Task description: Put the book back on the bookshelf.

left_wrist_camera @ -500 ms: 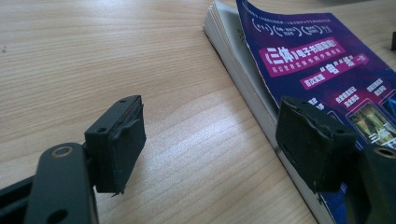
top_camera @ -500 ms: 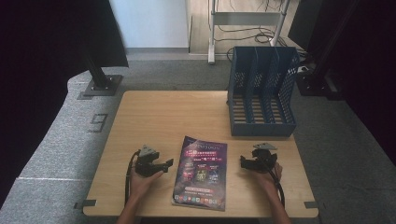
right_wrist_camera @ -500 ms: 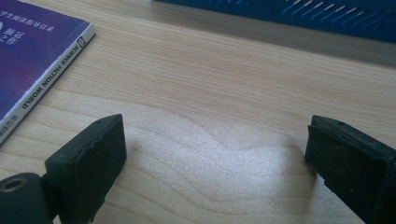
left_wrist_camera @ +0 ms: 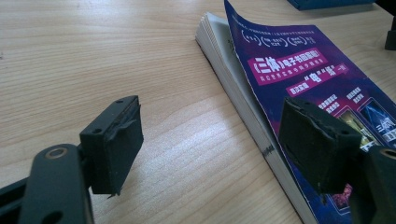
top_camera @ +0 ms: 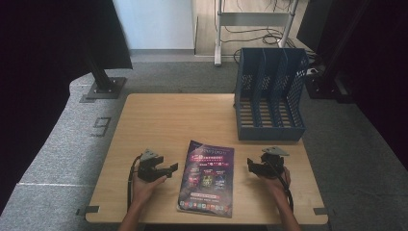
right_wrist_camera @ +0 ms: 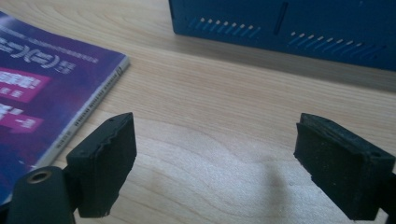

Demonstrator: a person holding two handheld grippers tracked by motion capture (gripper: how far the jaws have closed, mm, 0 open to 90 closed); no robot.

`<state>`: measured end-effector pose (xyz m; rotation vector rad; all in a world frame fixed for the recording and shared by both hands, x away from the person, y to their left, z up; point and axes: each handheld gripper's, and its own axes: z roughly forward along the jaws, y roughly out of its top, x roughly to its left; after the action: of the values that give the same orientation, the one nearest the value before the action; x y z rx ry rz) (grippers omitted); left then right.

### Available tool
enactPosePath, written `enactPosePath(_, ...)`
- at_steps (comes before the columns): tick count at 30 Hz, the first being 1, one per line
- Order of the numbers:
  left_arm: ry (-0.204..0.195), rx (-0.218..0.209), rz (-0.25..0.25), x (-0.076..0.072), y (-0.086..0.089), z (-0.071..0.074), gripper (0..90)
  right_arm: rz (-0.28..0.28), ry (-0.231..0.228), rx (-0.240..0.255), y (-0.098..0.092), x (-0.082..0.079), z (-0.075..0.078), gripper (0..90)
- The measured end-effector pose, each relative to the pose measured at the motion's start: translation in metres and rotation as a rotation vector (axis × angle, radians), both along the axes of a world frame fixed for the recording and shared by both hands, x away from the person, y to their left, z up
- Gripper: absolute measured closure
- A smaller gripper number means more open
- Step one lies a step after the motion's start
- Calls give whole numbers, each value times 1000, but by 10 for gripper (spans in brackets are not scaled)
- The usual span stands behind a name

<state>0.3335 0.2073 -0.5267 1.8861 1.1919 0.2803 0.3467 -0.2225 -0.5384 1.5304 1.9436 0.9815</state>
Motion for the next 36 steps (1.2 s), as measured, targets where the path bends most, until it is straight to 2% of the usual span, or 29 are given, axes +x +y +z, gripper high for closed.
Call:
enactPosePath(11, -2, -3, -17, 0, -3, 1, 207, 32, -12, 30, 8, -4, 6, 143)
enactPosePath(25, -4, -10, -13, 1, -8, 2, 215, 90, -44, 116, 27, -3, 19, 152)
enactPosePath(28, -11, -15, -15, 1, -9, 3, 217, 96, -57, 107, 32, -2, 22, 148)
enactPosePath(35, -11, -30, -9, 3, -8, 6, 217, 126, -45, 111, 47, 3, 25, 149)
enactPosePath(36, -12, -33, -10, 3, -8, 7, 216, 140, -35, 142, 52, 5, 25, 150)
